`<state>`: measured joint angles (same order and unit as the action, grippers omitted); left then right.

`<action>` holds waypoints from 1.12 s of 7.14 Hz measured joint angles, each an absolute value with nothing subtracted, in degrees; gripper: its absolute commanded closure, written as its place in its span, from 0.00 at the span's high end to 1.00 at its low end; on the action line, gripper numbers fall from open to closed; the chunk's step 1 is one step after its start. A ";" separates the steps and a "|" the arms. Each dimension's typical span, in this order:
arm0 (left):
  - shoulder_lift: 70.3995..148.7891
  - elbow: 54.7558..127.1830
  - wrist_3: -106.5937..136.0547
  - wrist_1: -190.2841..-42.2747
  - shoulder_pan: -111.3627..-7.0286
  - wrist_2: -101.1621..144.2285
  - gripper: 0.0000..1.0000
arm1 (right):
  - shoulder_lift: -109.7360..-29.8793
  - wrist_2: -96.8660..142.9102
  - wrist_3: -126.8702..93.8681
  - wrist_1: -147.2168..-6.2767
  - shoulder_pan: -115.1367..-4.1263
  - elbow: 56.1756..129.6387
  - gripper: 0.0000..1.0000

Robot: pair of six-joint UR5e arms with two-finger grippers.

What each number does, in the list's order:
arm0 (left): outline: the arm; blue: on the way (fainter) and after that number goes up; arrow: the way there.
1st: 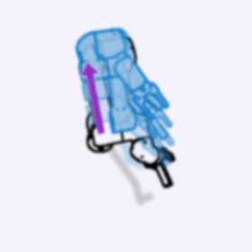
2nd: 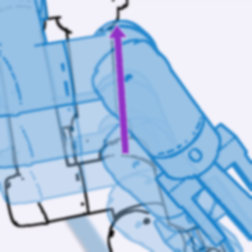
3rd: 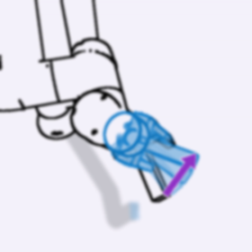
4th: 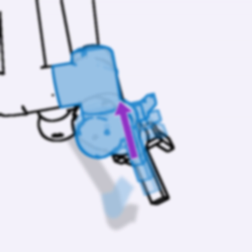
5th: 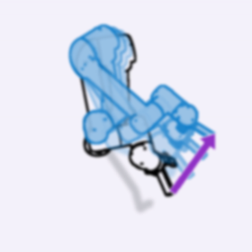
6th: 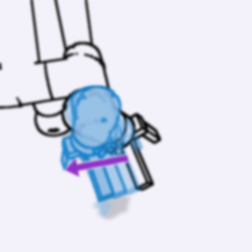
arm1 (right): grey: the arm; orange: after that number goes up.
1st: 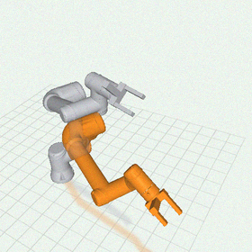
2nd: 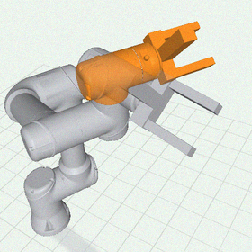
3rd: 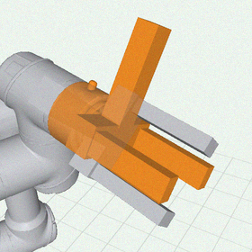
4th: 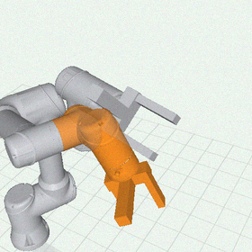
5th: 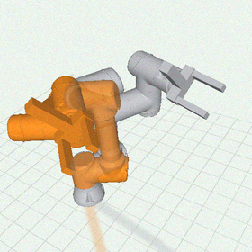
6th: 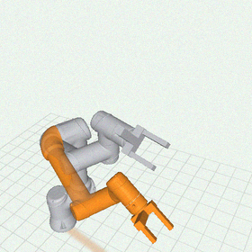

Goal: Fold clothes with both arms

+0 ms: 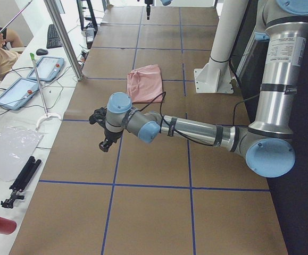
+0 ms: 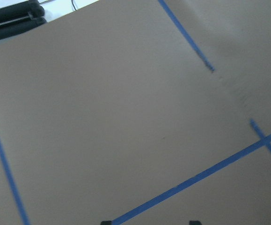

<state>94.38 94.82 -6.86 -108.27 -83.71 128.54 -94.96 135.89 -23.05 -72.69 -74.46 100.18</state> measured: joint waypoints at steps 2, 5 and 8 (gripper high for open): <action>94.09 98.79 -12.11 -96.20 -88.49 130.13 1.00 | -99.82 136.40 -14.17 -75.05 -78.02 101.12 1.00; 93.55 101.95 -7.41 -85.59 -89.26 131.68 1.00 | -100.99 134.39 -0.11 -84.54 -80.25 102.24 1.00; 88.62 102.93 1.45 -87.31 -89.02 133.70 1.00 | -101.58 133.53 1.90 -86.69 -79.21 103.71 1.00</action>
